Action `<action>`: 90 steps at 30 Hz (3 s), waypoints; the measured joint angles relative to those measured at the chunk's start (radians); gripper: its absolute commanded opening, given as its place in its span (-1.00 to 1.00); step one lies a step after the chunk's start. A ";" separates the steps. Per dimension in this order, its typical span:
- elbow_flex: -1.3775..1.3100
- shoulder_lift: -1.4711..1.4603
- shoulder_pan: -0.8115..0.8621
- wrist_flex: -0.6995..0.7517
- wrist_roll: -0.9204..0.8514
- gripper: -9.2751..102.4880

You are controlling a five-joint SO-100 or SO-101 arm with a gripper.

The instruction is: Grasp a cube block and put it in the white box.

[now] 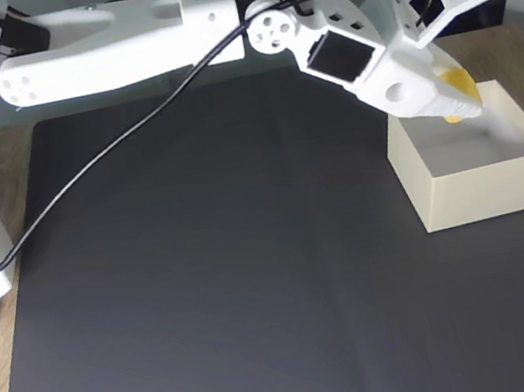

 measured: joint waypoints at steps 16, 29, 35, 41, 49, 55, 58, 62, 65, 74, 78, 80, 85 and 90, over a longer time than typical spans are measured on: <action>-0.348 -0.232 0.006 0.075 -0.003 -0.44; -0.357 -0.232 -0.018 0.156 -0.003 -0.73; -0.357 -0.179 -0.051 0.273 -0.003 -0.84; -0.357 -0.078 -0.080 0.416 -0.002 -0.84; -0.357 0.071 -0.115 0.609 -0.002 -0.84; -0.359 0.193 -0.127 0.738 -0.028 -0.84; -0.359 0.258 -0.138 0.792 -0.018 -0.84; -0.359 0.313 -0.161 0.859 -0.014 -0.84; -0.359 0.333 -0.179 0.862 -0.023 -0.84; 0.011 0.673 -0.173 0.747 -0.091 -0.84; 0.261 0.871 -0.161 0.675 -0.115 -0.84; 0.397 0.980 -0.160 0.627 -0.133 -0.84; 0.699 1.226 -0.163 0.554 -0.169 -0.84; 1.017 1.500 -0.158 0.459 -0.216 -0.84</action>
